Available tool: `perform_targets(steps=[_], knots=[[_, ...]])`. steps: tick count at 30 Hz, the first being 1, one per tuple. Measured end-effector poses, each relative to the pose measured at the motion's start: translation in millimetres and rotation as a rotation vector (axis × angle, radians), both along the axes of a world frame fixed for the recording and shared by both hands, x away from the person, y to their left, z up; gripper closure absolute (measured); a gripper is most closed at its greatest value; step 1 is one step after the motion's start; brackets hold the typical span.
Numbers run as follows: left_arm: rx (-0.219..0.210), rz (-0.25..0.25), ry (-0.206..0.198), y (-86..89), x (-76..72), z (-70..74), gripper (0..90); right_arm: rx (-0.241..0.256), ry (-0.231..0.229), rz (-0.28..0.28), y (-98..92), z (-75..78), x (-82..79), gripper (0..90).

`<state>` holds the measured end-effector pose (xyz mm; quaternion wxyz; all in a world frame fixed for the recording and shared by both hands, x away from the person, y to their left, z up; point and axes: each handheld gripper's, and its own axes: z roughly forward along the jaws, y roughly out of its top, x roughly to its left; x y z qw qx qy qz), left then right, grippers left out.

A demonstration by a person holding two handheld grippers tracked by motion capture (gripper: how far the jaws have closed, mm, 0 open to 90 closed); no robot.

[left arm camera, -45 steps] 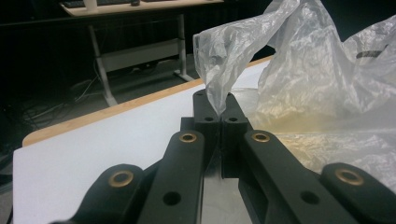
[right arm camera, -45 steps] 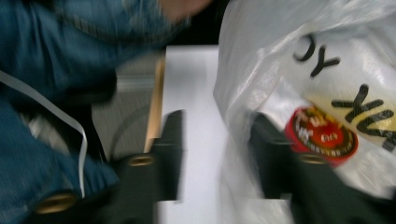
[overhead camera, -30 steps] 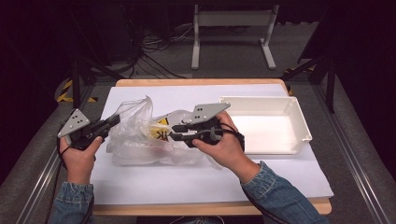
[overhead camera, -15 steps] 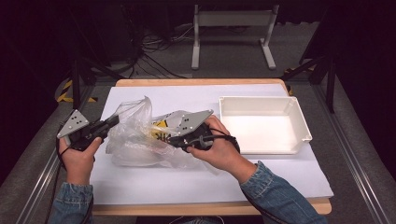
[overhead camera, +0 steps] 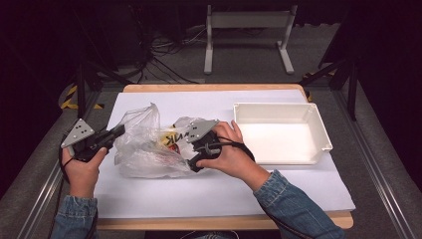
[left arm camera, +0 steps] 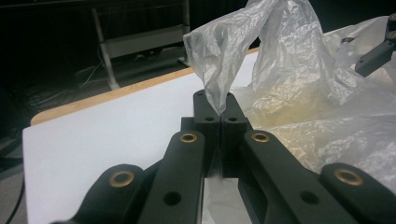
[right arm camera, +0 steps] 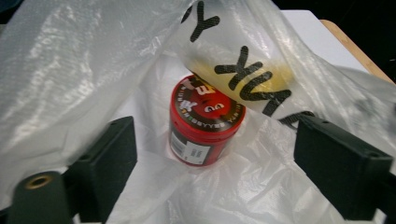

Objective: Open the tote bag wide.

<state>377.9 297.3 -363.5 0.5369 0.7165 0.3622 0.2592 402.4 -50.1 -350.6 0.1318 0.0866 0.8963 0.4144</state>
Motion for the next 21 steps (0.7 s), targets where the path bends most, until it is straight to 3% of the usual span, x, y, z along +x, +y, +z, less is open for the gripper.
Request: perform_targets(steps=[5,9,21], knots=[[-0.003,0.017,0.011,5.3,0.9,-2.0,88.9,0.021,0.003,-0.015,-4.5,-6.8,10.0,12.0],[-0.001,0.027,0.028,7.9,4.1,-7.3,88.9,0.052,0.035,-0.009,-3.8,-13.9,16.3,11.9],[-0.006,0.061,0.093,20.9,13.1,-25.5,88.8,0.056,0.068,0.009,3.4,-31.0,23.5,13.2]])
